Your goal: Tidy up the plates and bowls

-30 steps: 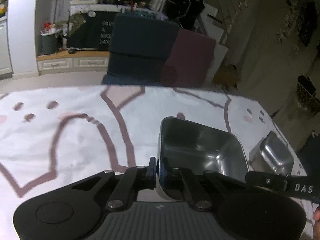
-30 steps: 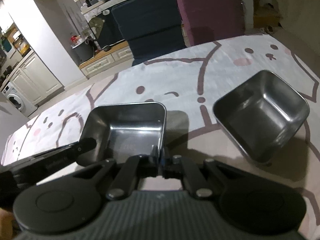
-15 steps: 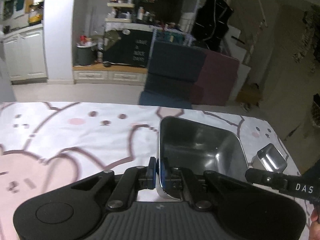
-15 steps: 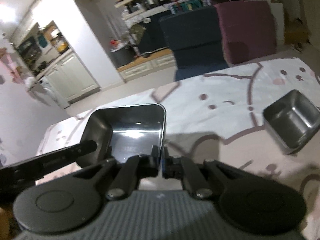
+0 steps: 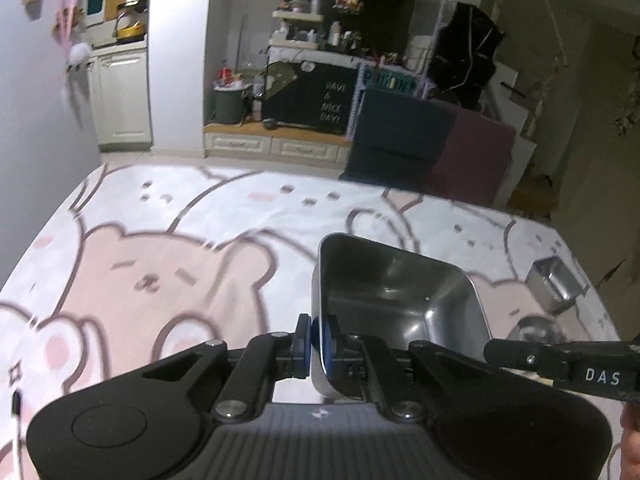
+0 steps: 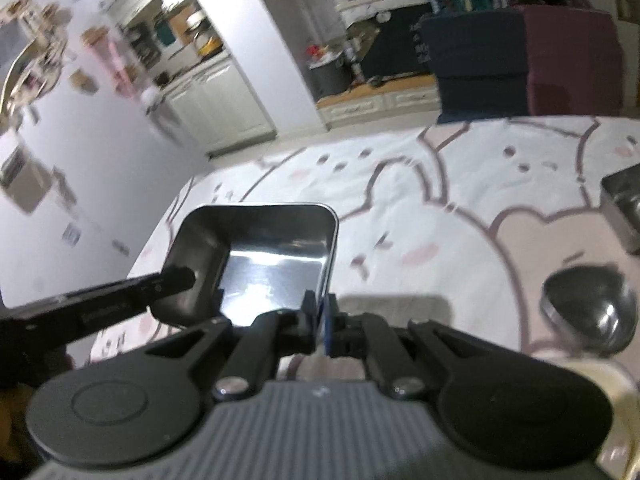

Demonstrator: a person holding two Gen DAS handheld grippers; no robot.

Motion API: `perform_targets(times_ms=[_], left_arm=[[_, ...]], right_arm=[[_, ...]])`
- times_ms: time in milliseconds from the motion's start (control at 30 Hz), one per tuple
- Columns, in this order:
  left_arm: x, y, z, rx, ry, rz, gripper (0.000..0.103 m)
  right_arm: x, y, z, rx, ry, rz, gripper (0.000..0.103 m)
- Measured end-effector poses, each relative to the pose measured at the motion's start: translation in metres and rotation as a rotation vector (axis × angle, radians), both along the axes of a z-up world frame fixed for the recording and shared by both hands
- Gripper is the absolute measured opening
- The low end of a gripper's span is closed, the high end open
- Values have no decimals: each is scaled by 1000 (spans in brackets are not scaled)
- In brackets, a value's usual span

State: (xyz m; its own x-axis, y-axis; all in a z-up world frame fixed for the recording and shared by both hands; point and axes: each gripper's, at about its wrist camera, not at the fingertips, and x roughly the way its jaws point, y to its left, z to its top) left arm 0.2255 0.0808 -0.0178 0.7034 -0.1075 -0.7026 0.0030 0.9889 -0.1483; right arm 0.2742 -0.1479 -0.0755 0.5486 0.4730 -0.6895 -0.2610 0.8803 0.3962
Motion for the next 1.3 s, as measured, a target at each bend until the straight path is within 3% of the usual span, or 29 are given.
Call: perform_targets(times_ms=[533, 1300], left_arm=[[-48, 42, -79, 19, 194, -40, 7], [-35, 38, -108, 43, 256, -82, 7]], right_arm=[[-41, 58, -55, -173, 133, 166, 5], [-45, 74, -82, -266, 207, 238, 8]])
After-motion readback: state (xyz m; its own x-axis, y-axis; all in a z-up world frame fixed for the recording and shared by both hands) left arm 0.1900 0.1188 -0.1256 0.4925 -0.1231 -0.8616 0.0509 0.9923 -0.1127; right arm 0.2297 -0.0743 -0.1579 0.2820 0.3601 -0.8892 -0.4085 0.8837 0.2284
